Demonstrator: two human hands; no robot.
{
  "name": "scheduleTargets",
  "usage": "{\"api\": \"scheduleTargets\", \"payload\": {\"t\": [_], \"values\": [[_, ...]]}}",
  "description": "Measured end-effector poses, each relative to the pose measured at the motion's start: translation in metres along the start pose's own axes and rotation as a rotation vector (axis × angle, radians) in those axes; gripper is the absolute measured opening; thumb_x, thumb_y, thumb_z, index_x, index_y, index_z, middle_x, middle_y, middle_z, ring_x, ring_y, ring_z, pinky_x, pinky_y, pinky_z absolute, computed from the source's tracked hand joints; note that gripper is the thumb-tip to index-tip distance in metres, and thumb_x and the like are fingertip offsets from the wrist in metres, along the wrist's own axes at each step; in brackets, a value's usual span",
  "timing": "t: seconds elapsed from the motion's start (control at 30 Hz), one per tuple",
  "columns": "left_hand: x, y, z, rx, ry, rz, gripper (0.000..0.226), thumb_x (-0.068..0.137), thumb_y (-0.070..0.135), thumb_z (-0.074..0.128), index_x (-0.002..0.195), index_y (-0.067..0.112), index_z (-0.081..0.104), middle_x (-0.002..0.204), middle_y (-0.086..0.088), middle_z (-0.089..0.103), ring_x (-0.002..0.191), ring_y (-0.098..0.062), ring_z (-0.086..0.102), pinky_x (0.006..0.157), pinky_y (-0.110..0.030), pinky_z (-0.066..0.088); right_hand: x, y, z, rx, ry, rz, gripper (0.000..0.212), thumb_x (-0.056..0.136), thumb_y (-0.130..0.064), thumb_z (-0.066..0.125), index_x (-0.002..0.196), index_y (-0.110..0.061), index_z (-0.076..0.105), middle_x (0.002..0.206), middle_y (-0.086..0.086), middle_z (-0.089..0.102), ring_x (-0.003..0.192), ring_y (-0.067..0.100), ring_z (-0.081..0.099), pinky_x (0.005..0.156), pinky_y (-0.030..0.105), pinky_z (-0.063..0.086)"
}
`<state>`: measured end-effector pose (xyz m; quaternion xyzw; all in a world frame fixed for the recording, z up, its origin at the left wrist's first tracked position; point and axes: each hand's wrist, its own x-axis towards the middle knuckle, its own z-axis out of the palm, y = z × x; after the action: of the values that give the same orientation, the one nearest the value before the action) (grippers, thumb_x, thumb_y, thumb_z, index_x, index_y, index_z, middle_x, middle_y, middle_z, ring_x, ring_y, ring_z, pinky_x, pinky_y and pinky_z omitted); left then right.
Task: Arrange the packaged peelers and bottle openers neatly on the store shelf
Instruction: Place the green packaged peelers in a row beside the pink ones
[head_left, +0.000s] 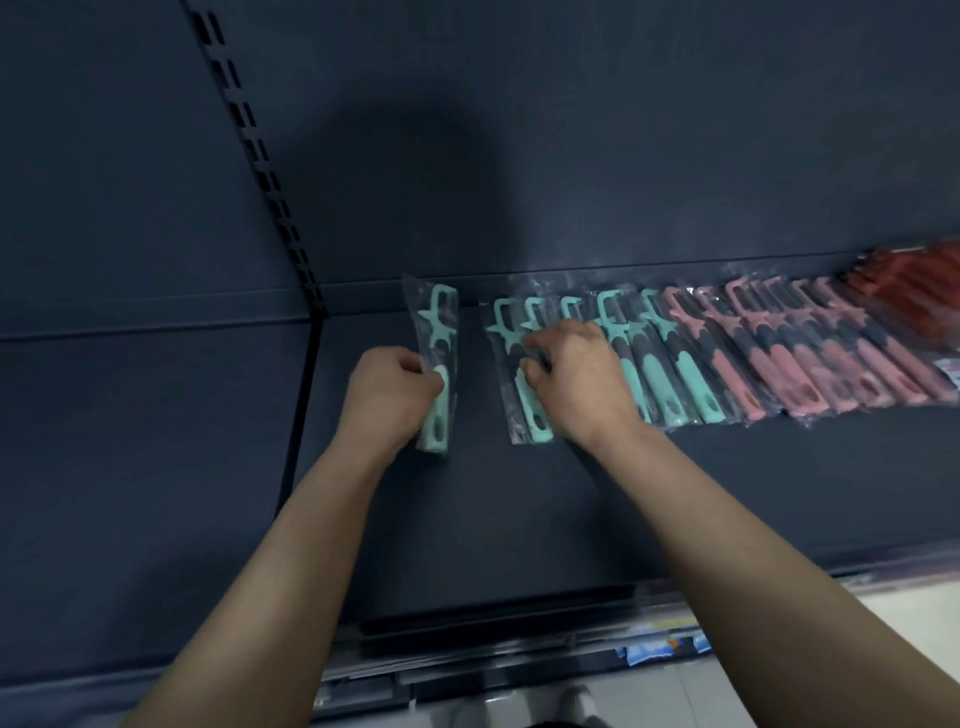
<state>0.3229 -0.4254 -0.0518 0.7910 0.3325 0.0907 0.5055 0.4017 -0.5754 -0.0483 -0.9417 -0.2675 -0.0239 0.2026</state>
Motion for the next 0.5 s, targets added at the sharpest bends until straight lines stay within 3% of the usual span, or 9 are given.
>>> {"api": "scheduleTargets", "payload": {"t": [0.1, 0.2, 0.37, 0.43, 0.5], "values": [[0.002, 0.006, 0.016, -0.146, -0.051, -0.059, 0.017, 0.084, 0.005, 0.063, 0.070, 0.013, 0.061, 0.072, -0.009, 0.065, 0.067, -0.024, 0.062, 0.074, -0.048, 0.056, -0.002, 0.007, -0.005, -0.014, -0.040, 0.018, 0.028, 0.092, -0.022, 0.054, 0.117, -0.012, 0.064, 0.118, 0.010, 0.058, 0.114, 0.028, 0.045, 0.095, 0.032, 0.037], [0.002, 0.011, 0.027, -0.149, -0.040, -0.078, 0.021, 0.084, 0.005, 0.064, 0.068, 0.016, 0.057, 0.072, -0.006, 0.063, 0.066, -0.021, 0.062, 0.074, -0.044, 0.057, -0.001, 0.013, -0.009, -0.015, -0.096, 0.018, 0.030, 0.093, -0.027, 0.056, 0.118, -0.012, 0.062, 0.121, 0.009, 0.056, 0.116, 0.028, 0.043, 0.097, 0.034, 0.036], [0.002, 0.016, 0.034, -0.048, -0.006, -0.048, 0.004, 0.081, 0.007, 0.065, 0.078, 0.007, 0.063, 0.082, -0.011, 0.068, 0.079, -0.027, 0.067, 0.073, -0.047, 0.057, 0.004, 0.018, -0.009, 0.013, -0.171, 0.008, 0.034, 0.091, -0.029, 0.057, 0.122, -0.014, 0.060, 0.126, 0.009, 0.053, 0.120, 0.030, 0.041, 0.101, 0.036, 0.036], [0.001, 0.017, 0.037, 0.048, 0.024, -0.012, 0.007, 0.080, 0.006, 0.065, 0.082, 0.000, 0.063, 0.079, -0.010, 0.067, 0.079, -0.029, 0.066, 0.071, -0.042, 0.057, 0.006, 0.021, -0.009, 0.006, -0.192, -0.012, 0.035, 0.091, -0.028, 0.057, 0.123, -0.014, 0.060, 0.126, 0.009, 0.053, 0.119, 0.030, 0.042, 0.100, 0.036, 0.038], [-0.003, 0.019, 0.039, 0.146, 0.070, 0.037, 0.014, 0.080, 0.008, 0.066, 0.092, 0.007, 0.058, 0.078, -0.001, 0.060, 0.082, -0.025, 0.062, 0.068, -0.034, 0.050, 0.008, 0.024, -0.009, 0.010, -0.200, -0.029, 0.030, 0.091, -0.028, 0.056, 0.117, -0.013, 0.062, 0.120, 0.010, 0.054, 0.115, 0.030, 0.045, 0.095, 0.034, 0.040]]}}
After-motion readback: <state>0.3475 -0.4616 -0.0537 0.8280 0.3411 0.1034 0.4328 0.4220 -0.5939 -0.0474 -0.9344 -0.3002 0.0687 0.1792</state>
